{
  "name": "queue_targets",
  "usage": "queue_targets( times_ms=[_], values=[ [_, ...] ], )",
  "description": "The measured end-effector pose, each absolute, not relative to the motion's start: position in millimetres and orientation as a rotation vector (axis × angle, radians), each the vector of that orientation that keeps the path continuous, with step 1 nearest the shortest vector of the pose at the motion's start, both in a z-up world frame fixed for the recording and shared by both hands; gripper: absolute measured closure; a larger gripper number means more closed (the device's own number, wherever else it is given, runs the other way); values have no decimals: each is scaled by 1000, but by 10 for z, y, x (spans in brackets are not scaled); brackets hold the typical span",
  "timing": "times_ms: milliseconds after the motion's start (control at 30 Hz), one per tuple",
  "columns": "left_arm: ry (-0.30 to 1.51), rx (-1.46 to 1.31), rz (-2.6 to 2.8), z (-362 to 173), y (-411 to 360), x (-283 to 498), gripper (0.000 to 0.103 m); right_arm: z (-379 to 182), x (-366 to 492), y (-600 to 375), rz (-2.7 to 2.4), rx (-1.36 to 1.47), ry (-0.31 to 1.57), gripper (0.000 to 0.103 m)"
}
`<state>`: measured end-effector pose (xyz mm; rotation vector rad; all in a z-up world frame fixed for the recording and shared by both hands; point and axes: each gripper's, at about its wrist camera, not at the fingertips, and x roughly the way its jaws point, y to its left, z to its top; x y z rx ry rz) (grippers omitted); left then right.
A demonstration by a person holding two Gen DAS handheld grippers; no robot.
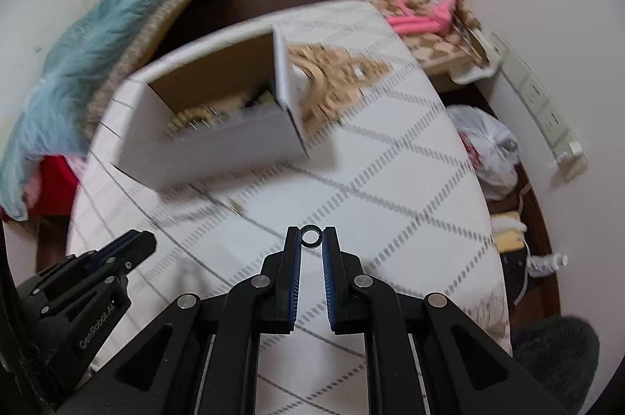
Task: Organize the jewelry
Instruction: 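Carry both black rings into the box and open both grippers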
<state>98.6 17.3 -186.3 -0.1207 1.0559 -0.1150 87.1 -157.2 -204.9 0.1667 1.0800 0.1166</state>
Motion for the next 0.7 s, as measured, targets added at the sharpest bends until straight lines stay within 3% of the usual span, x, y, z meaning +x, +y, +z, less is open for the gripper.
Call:
queue_targets(
  times_ms=[233,533,600,667,700],
  values=[
    [1051,-210,-148,-1520,358,1581,93,-1706,1577,-1407,245,219,1063,92],
    [1168,-226,-101,-1628,494,2297,91,-1888,2500,-1178,297,174,1223,90],
    [1172,-208,-74,-1630,531,2358,78,-1926,2614,-1178,296,189,1249,89],
    [1156,-194,-47,-1602,585,2368,32,-1906,2660,-1216,292,202,1247,61],
    [1148,-193,-33,-1582,615,2363,25,-1882,2657,-1239,293,210,1238,55]
  ],
)
